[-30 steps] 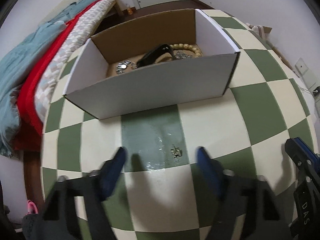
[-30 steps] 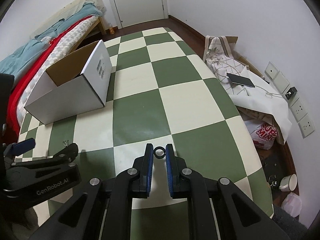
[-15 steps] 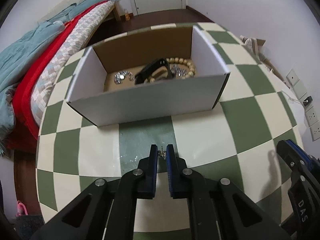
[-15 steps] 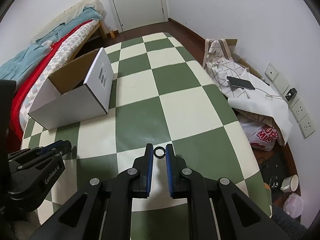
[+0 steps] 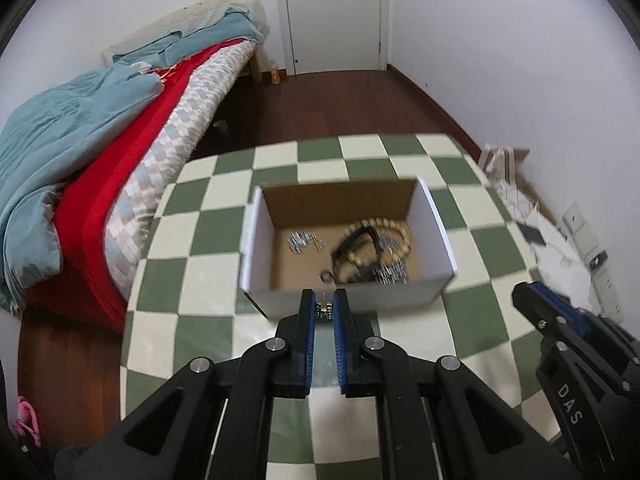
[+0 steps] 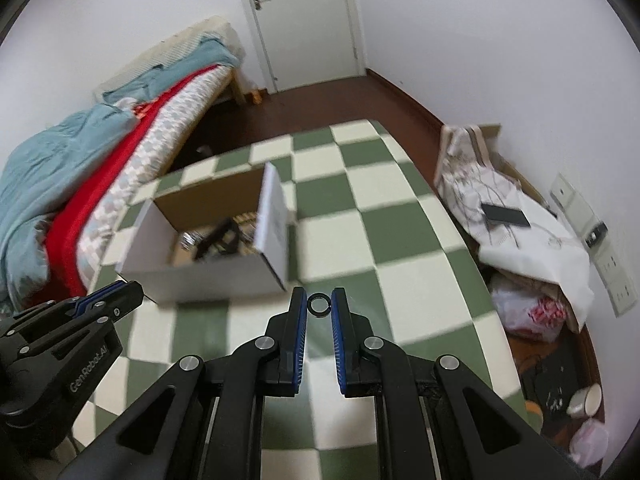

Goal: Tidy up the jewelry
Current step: 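Carry the ring and charm over the box with both grippers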

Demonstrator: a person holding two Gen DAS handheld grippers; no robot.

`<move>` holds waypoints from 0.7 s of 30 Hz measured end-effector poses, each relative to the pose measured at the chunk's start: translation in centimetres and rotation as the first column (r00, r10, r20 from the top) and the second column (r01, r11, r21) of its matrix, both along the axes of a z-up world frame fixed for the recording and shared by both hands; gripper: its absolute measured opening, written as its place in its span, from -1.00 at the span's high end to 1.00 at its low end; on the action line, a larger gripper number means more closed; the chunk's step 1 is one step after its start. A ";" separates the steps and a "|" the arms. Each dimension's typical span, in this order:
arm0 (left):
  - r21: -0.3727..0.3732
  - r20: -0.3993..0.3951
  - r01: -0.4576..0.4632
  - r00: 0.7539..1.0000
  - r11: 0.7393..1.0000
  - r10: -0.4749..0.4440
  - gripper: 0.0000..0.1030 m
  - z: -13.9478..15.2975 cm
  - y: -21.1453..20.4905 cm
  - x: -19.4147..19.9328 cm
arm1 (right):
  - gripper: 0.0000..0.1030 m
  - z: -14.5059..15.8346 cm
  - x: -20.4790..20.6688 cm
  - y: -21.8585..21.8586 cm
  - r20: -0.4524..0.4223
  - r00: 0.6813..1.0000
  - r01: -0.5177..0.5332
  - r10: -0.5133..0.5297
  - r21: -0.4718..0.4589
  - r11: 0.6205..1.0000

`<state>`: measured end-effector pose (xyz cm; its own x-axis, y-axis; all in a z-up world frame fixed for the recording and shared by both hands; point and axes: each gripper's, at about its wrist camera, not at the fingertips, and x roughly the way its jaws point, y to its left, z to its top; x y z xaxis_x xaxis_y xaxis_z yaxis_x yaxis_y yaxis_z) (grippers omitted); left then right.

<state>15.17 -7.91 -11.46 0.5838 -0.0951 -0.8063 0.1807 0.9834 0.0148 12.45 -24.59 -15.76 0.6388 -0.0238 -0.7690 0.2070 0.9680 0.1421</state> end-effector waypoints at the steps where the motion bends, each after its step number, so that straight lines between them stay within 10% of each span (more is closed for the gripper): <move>1: -0.010 -0.005 -0.008 1.000 1.000 0.008 0.88 0.4 0.6 0.7 | 0.75 0.4 0.4 0.3 0.007 1.000 -0.010 0.010 0.003 1.000; 21: -0.108 -0.361 0.021 0.931 0.994 -0.059 0.85 -2.2 3.1 14.2 | 0.75 0.8 16.7 2.3 -0.192 0.962 -0.130 0.192 0.294 0.947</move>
